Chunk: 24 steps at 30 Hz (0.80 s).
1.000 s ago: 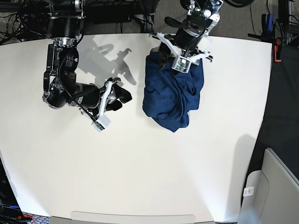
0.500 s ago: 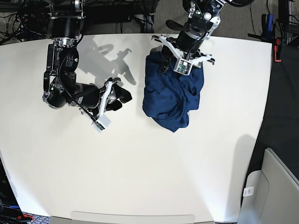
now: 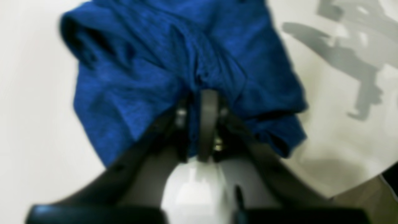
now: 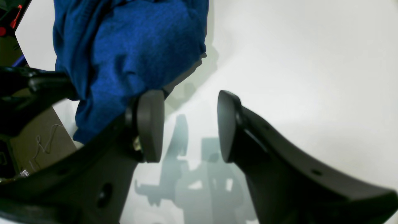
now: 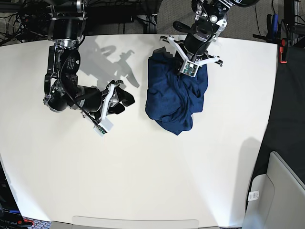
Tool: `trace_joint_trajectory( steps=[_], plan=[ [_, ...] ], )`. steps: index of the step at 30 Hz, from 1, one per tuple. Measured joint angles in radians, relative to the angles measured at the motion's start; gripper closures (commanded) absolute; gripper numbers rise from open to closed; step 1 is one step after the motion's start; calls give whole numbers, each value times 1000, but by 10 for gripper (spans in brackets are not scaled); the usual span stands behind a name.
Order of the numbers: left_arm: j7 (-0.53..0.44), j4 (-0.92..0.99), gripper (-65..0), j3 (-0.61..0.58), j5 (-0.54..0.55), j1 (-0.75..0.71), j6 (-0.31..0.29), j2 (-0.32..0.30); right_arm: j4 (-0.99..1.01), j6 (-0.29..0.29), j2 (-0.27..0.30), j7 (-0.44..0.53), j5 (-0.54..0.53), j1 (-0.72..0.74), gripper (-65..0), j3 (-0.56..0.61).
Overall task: Fold the T-shirt properly
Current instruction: 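Release the shirt and raise both grippers above the bundle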
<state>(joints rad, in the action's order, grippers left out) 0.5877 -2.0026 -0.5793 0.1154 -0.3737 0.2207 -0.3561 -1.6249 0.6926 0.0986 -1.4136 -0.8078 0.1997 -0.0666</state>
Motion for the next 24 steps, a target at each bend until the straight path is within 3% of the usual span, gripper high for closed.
trace_joint_trajectory(
  steps=[5,11,24],
  plan=[
    [-17,-43,-4,80,-1,-5,0,9,0,0,0,0,0,0,-258,0],
    [-11,-43,-4,137,1,-12,71,7,26,0,1,1,2,2,-258,0],
    [-7,-37,-5,274,1,-118,71,12,37,0,-13,2,4,36,-258,0]
  ],
)
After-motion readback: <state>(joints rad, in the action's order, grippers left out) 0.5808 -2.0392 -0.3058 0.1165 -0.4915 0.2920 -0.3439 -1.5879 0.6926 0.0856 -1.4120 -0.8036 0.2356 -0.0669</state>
